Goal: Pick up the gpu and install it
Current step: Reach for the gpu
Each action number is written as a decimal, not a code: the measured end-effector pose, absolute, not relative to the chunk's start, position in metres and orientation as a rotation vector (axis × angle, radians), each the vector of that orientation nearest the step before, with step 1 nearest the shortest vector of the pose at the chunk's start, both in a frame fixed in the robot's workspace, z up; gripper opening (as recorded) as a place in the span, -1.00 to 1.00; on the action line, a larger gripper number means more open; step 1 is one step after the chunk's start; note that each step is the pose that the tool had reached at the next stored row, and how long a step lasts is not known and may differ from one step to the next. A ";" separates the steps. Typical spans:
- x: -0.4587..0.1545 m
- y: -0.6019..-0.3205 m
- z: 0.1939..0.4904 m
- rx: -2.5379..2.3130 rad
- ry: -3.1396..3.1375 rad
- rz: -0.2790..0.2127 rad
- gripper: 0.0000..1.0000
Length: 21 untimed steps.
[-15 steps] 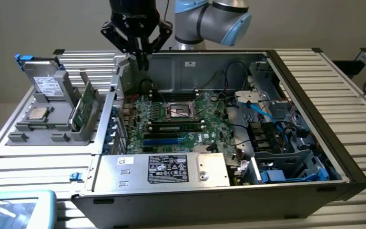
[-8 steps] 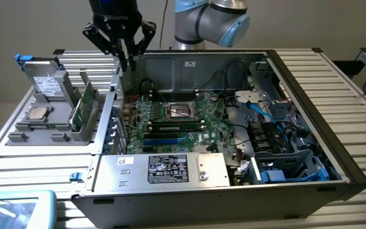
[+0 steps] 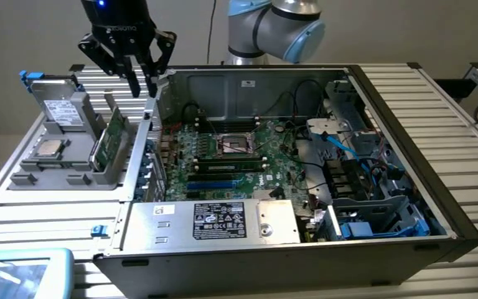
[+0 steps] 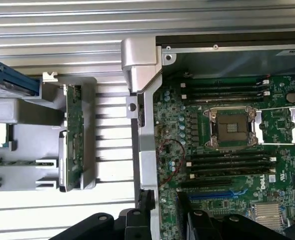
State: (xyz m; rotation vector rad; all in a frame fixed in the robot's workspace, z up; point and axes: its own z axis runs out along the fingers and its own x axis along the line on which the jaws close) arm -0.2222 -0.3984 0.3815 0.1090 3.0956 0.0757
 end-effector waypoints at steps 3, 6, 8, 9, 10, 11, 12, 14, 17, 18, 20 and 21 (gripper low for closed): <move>-0.236 -0.398 0.379 0.109 3.093 0.076 -0.31; -0.249 -0.396 0.375 0.108 3.092 0.076 -0.31; -0.259 -0.394 0.373 0.109 3.091 0.076 -0.31; -0.263 -0.392 0.372 0.108 3.091 0.076 -0.31; -0.268 -0.391 0.371 0.108 3.091 0.076 -0.31; -0.272 -0.390 0.370 0.108 3.091 0.076 -0.31; -0.277 -0.389 0.369 0.109 3.090 0.076 -0.31; -0.286 -0.387 0.367 0.108 3.090 0.076 -0.31; -0.300 -0.385 0.364 0.108 3.090 0.076 -0.31; -0.304 -0.384 0.363 0.108 3.090 0.076 -0.31; -0.313 -0.382 0.362 0.108 3.090 0.076 -0.31; -0.318 -0.381 0.362 0.109 3.090 0.076 -0.31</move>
